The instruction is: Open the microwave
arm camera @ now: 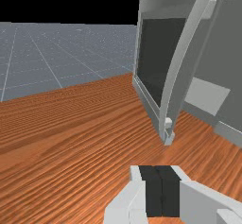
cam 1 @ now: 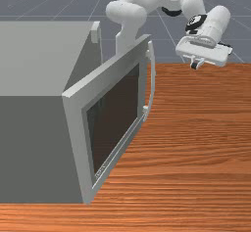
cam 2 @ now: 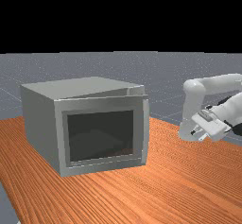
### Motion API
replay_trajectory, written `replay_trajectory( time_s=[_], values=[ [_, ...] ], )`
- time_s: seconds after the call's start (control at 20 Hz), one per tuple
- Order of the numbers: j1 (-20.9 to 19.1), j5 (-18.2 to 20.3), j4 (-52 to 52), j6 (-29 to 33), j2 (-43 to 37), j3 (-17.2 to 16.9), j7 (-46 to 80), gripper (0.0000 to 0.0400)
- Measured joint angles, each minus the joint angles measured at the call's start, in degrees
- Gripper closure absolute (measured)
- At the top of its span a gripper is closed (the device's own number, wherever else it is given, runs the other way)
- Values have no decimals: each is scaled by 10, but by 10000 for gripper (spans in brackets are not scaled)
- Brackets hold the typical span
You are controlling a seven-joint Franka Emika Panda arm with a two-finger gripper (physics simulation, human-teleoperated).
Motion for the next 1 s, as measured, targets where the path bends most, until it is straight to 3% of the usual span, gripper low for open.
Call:
replay_trajectory(
  time_s=[0.2,0.45,0.5,0.65,0.7,0.75,0.85,0.9,1.0],
  values=[
    [19,12,-34,13,-92,-52,-98,400],
    [31,17,-53,15,-194,-91,-202,400],
    [53,27,-77,73,-226,-106,-257,400],
    [36,24,-86,73,-206,-88,-223,400],
    [6,0,-60,12,-264,-114,-287,400],
    [-26,1,-65,16,-290,-116,-293,400],
    [-30,17,-100,89,-304,-122,-324,400],
    [-43,-13,-59,-19,-334,-164,-337,400],
    [-48,-33,-37,-80,-350,-217,-357,400]
  ],
)
